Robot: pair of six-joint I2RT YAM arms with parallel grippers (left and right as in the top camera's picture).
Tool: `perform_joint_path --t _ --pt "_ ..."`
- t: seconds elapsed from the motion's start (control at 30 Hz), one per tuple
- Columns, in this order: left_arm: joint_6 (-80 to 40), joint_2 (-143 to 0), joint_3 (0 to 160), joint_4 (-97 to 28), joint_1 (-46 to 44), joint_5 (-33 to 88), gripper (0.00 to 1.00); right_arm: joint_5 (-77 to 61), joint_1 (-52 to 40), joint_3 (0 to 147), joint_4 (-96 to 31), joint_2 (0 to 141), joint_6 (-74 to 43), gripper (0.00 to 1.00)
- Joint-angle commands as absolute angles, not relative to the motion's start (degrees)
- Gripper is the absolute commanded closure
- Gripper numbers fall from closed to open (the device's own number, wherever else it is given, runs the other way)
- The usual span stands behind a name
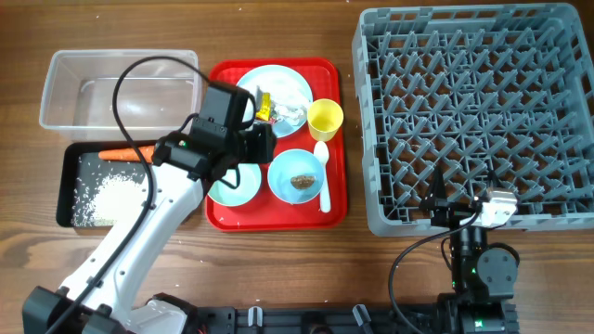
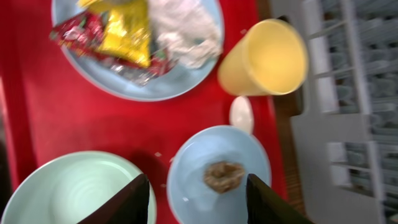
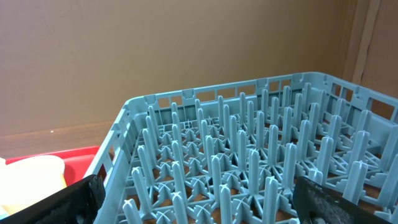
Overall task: Sort waste into correct bins and load items into the dishwasher rack
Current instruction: 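Move the left gripper over the light blue bowl with brown food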
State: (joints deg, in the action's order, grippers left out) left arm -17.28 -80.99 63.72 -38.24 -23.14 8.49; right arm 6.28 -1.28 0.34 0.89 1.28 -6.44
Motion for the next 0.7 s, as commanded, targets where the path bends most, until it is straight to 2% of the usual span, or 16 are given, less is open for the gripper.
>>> perform_joint_path --t 0.0,0.37,0.67 --pt "-17.19 -79.94 67.48 -38.09 -26.59 10.61 0.50 6.85 -1.04 0.30 1.13 1.34 -6.85 0.00" --pt "-17.21 -85.54 67.61 -35.88 -35.35 6.74 0.49 6.85 -1.04 0.30 1.13 1.34 -6.85 0.00" --pt "-17.19 -93.80 67.61 -39.33 -36.58 3.46 0.47 6.85 -1.04 0.30 1.13 1.34 -6.85 0.00"
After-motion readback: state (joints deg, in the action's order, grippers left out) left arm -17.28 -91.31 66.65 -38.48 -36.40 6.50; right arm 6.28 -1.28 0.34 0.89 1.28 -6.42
